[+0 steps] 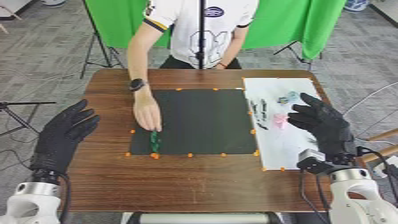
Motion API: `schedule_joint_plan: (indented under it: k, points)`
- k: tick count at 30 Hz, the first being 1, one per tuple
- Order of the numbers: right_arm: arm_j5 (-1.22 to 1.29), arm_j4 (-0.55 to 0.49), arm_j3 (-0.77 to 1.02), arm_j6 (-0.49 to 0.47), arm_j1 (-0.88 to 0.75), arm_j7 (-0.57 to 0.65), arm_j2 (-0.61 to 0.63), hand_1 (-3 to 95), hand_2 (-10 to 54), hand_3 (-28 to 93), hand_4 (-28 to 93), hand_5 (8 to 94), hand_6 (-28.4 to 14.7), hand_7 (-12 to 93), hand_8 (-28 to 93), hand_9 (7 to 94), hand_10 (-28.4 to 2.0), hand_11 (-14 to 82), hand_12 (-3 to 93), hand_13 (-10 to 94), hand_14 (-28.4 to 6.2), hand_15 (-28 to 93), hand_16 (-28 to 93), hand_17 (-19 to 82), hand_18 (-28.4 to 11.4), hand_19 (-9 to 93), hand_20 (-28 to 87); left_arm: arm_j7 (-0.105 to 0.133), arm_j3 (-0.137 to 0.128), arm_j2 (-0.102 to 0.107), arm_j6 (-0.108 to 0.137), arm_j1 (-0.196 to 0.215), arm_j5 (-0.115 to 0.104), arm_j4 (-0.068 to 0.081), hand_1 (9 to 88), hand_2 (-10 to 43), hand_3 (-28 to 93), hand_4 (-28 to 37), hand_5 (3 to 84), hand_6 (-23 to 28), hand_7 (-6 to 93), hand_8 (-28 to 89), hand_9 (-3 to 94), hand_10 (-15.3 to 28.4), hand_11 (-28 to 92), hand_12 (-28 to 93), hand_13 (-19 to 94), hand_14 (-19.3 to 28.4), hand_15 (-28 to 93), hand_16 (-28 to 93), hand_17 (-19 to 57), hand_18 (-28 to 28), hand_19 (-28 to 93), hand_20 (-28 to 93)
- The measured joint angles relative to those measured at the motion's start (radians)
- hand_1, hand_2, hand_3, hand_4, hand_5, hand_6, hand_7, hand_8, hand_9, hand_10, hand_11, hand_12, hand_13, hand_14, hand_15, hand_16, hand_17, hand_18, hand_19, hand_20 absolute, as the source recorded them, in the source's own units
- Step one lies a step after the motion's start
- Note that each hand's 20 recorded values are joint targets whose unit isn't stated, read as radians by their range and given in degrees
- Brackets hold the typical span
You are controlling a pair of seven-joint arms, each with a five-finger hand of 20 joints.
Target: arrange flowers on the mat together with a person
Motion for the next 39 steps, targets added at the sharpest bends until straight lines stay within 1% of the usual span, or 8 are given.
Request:
schedule_joint_plan:
  k: [5,8,17,23,36,38,39]
  points:
    - [-0.001,0.000,-0.004,-0.006,0.001,0.004,-0.003,17.2,0.2,85,-25,43.0,-3.7,18,-11,47.5,-14.5,18.7,23.6,44,-12.4,37,21,15,-21.4,51,27,0.001,-0.007,0.000,0.003,0.003,-0.002,-0.002,24.0,-2.4,72,-22.1,38.1,3.4,19.1,-9,34.5,13.4,24,17,31,15.8,27,2,-3.3,25.2,48,4]
    - [-0.002,0.000,-0.002,-0.005,-0.002,0.005,-0.003,17.2,0.2,85,-25,43.0,-3.7,18,-11,47.5,-14.6,18.7,23.6,44,-12.4,37,21,16,-21.4,51,27,0.001,-0.006,0.001,0.002,0.009,-0.002,-0.003,23.9,-2.3,73,-22.2,38.0,3.4,19.1,-9,34.4,13.4,24,17,31,15.8,27,2,-3.3,25.1,48,4]
    - [-0.003,-0.002,0.001,-0.004,-0.013,0.005,0.013,17.4,0.1,85,-24,43.0,-3.7,18,-11,47.7,-14.5,18.7,23.6,44,-12.4,37,21,16,-21.4,51,27,0.001,-0.005,0.007,0.002,0.010,-0.002,-0.002,23.9,-2.3,73,-22.2,38.1,3.4,19.1,-9,34.4,13.4,24,17,31,15.9,28,2,-3.2,24.8,48,5]
    - [-0.001,-0.003,0.003,-0.003,-0.019,0.003,0.029,17.3,0.0,85,-24,43.0,-3.7,18,-11,47.7,-14.6,18.7,23.5,44,-12.4,37,21,16,-21.4,51,27,0.000,-0.003,0.016,0.001,0.002,-0.002,-0.001,23.9,-2.3,73,-22.2,38.0,3.4,19.1,-9,34.5,13.4,24,17,31,15.9,28,2,-3.3,24.8,48,5]
    - [-0.003,-0.007,0.027,-0.003,-0.029,0.003,0.029,17.8,-0.8,85,-24,42.8,-3.8,18,-11,47.7,-14.3,19.1,23.7,44,-12.3,37,21,16,-21.4,52,28,0.000,0.002,0.021,0.001,-0.008,-0.002,0.000,23.9,-2.3,73,-22.2,38.0,3.4,19.1,-9,34.5,13.5,24,17,31,15.9,28,2,-3.3,24.8,47,5]
    - [-0.004,-0.009,0.036,-0.003,-0.032,0.003,0.029,20.4,-2.8,85,-25,42.6,-3.7,19,-11,48.5,-13.8,21.1,24.5,45,-11.7,40,22,17,-20.9,53,29,0.000,0.001,0.021,0.001,-0.007,-0.003,0.000,23.9,-2.3,73,-22.2,38.0,3.3,19.1,-9,34.5,13.4,24,17,31,15.9,28,2,-3.3,24.8,48,5]
    - [-0.007,-0.010,0.043,-0.004,-0.035,0.004,0.029,21.8,-4.0,84,-26,43.1,-3.6,19,-11,49.2,-13.6,24.2,25.7,45,-11.3,44,22,17,-20.8,55,30,0.000,0.000,0.021,0.001,-0.007,-0.003,0.000,23.9,-2.3,73,-22.2,38.0,3.3,19.1,-9,34.5,13.4,24,17,31,15.9,28,2,-3.3,24.8,48,5]
